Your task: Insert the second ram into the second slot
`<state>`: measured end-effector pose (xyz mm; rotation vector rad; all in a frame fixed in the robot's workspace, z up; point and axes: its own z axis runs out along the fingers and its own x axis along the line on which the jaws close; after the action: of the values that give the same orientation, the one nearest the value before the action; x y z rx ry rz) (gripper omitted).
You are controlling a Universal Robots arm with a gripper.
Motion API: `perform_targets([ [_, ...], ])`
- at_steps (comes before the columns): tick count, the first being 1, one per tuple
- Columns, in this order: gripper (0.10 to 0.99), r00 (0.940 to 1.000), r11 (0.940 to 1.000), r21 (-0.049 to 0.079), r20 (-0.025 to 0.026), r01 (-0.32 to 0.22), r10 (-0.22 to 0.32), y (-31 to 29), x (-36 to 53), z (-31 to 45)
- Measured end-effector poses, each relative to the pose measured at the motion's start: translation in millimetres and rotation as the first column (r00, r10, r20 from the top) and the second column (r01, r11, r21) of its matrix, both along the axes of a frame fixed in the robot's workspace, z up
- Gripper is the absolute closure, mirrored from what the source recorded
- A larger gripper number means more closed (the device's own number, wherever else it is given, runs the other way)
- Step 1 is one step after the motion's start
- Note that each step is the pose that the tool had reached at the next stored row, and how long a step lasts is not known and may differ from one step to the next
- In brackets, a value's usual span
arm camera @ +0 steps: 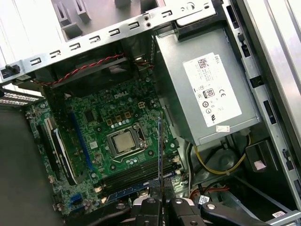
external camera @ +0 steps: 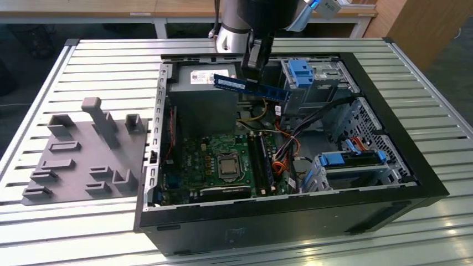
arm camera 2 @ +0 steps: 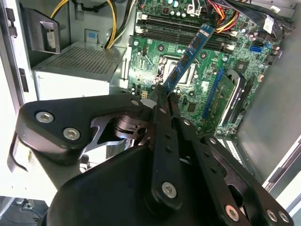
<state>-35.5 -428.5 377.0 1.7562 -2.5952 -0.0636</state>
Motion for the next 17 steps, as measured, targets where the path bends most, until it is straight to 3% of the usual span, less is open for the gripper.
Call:
perform_targets([
  [17, 0.949, 0.9983, 0.9983, 0.0, 0.0, 0.059, -0.059, 0.0, 0.0, -0.2],
])
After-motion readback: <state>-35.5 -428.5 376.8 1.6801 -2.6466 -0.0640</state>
